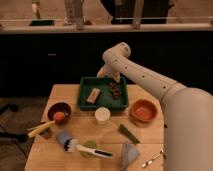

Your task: Place grapes in table surface

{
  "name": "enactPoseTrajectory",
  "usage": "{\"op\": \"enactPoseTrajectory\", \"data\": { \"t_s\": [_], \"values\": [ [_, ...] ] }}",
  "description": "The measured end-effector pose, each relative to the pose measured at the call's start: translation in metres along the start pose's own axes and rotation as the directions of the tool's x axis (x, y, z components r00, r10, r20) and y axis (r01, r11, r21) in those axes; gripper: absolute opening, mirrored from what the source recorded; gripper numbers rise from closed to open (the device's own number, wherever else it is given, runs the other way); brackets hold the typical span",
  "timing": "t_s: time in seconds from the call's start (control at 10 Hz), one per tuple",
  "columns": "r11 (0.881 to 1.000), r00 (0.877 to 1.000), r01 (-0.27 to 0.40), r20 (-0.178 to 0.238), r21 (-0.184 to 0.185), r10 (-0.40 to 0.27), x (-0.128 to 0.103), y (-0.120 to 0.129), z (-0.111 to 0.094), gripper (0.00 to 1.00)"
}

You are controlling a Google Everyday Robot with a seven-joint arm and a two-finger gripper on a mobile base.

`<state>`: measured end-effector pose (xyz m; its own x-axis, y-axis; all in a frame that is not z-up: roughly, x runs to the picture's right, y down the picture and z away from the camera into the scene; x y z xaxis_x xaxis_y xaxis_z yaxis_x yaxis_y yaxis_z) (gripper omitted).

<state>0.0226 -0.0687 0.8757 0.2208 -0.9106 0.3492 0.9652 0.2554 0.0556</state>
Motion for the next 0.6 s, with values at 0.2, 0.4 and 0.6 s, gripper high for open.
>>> {"op": "enactPoseTrajectory", "data": {
  "t_s": [0.2, 0.4, 0.6],
  "values": [
    [1.0, 1.0, 0.007, 0.006, -0.016, -0.007, 0.006, -0.003, 0.015, 0.8],
    [1.0, 1.0, 0.012, 0.01, -0.023, -0.011, 0.011, -0.003, 0.026, 0.8],
    [1.0, 1.0, 0.013, 0.022, -0.024, -0.013, 0.015, -0.001, 0.035, 0.8]
  ]
}}
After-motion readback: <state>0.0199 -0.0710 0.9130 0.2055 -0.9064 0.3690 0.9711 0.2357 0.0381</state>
